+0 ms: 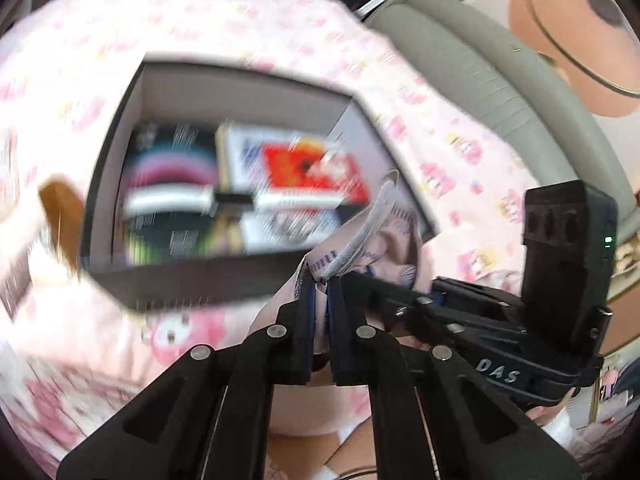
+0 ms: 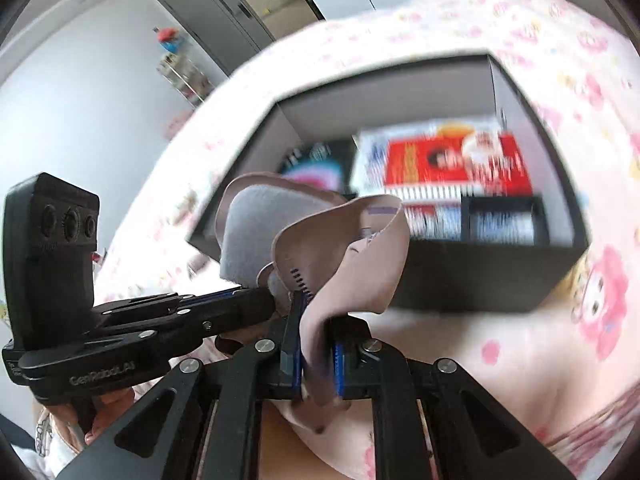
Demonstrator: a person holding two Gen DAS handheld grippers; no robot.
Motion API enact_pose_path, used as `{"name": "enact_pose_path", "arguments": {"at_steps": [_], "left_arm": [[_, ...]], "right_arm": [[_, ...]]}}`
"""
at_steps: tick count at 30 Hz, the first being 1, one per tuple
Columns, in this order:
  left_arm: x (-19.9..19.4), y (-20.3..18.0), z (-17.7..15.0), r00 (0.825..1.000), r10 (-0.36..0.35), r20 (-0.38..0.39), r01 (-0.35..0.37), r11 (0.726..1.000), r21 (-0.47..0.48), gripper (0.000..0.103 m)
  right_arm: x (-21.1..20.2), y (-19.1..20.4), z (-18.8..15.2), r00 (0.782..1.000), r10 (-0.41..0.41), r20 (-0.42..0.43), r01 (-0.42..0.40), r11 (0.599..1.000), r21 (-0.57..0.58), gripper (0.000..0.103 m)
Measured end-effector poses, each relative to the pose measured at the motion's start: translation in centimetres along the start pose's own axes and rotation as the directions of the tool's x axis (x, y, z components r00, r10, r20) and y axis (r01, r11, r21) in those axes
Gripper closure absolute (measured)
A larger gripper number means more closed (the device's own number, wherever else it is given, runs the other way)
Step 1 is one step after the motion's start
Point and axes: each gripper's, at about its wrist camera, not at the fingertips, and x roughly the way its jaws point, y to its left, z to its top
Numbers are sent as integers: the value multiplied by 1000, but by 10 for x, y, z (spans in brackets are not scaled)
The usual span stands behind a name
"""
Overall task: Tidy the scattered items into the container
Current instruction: 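Lower the beige cloth into the black box and open the right gripper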
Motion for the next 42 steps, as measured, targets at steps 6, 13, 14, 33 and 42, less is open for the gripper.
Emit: {"name": "enact_pose_path", "arguments": {"at_steps": [6, 13, 14, 33, 42], "left_arm": [[9, -28, 79, 997, -16, 72, 13, 999, 43, 100], [91, 7, 122, 997, -63, -47, 57, 991, -117, 100], [106, 12, 121, 996, -63, -69, 52, 988, -147, 100], [159, 1, 101, 963, 131, -237, -164, 979, -122, 82], [138, -2, 100, 976, 116, -187, -147, 975, -164, 81]], "right_arm": [[-17, 0, 69, 994, -24, 110, 31, 997, -65, 94], [7, -55, 118, 991, -120, 66, 120, 993, -1, 94], [2, -66, 112, 992, -114, 52, 112, 993, 36, 94], [-5, -69, 94, 956, -258, 137, 262, 965, -19, 62], [24, -80, 92, 955, -296, -31, 297, 955, 4, 63]]}}
